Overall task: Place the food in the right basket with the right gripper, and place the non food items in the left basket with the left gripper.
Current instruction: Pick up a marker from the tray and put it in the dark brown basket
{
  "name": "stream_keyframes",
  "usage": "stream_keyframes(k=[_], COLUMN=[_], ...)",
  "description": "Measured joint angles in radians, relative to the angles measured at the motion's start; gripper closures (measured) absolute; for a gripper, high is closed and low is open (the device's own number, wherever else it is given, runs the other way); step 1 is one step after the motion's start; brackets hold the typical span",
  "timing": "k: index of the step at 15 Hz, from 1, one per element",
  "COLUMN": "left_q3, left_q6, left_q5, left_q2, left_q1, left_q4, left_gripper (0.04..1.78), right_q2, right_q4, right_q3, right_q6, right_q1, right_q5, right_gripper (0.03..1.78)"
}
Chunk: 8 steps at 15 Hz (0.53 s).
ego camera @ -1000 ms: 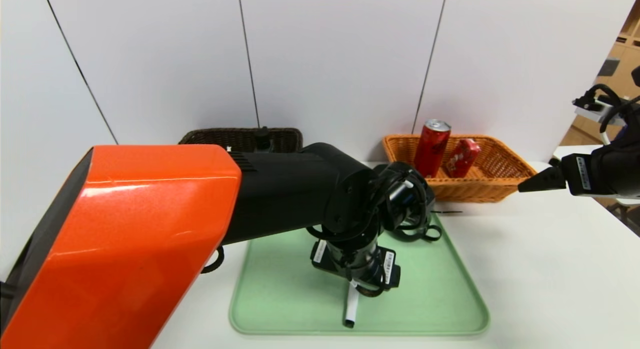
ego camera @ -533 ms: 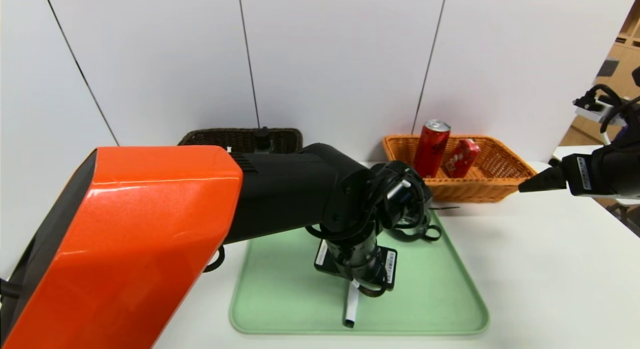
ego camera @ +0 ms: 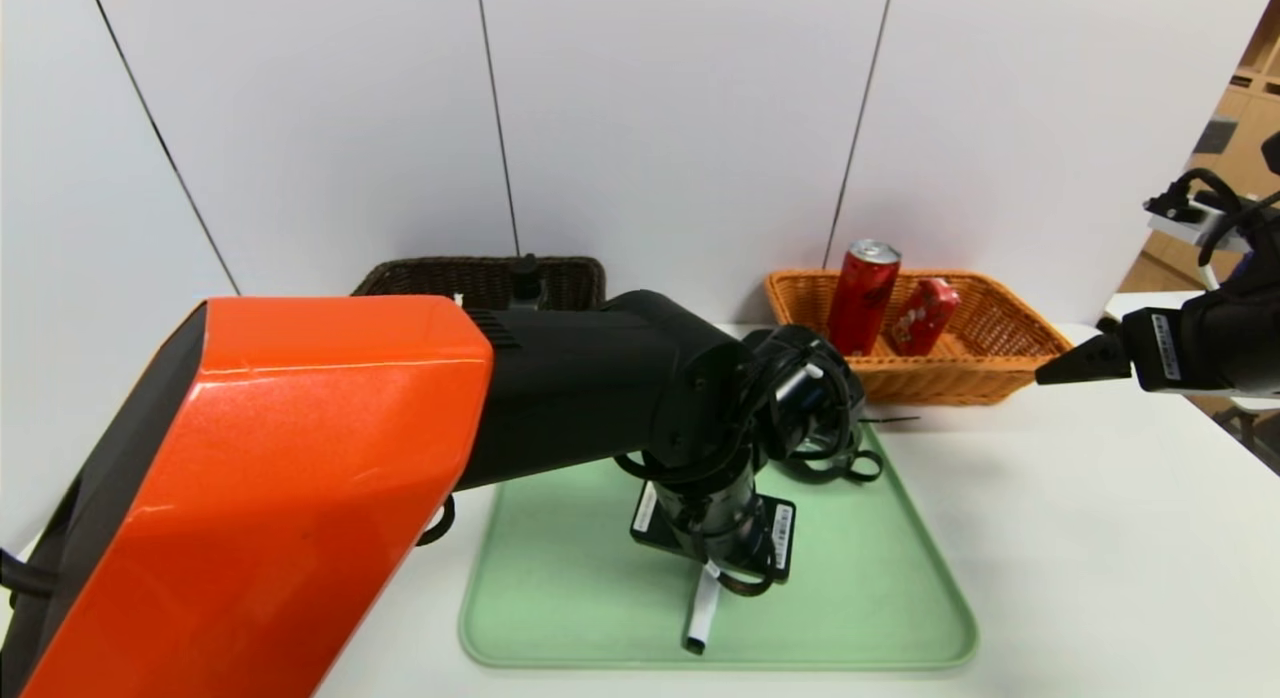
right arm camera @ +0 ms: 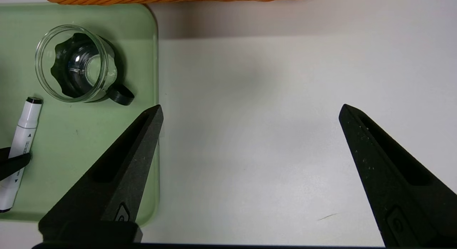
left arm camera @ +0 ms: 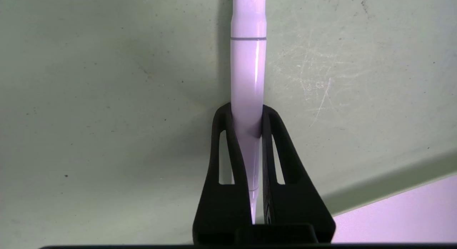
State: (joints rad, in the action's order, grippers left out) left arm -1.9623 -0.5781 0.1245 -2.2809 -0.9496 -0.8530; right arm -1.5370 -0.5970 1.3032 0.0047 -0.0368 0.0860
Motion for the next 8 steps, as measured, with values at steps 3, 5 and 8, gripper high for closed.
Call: stream_keyframes(k=[3, 5, 8], left_q3=[0.001, 0.0, -0.002], left_q6=[0.005, 0.011, 0.009], left_q5=[0.0, -0.006, -0.014], left_q2=[0.014, 0.054, 0.16], left_q1=[0.001, 0.012, 0.069], left_q4=[0.009, 0.058, 0.179], left_gripper=[1.67, 1.67, 1.67], right_q2=[0.002, 0.003, 0.004], right_q4=[0.0, 0.001, 0.001], right_q3=[-0.004, -0.005, -0.004], right_q6=[-0.002, -0.003, -0.005], right_q1=[0.0, 0.0, 0.0], right_q5=[0.0, 0.0, 0.0], right_gripper=[0.11, 0.11, 0.11])
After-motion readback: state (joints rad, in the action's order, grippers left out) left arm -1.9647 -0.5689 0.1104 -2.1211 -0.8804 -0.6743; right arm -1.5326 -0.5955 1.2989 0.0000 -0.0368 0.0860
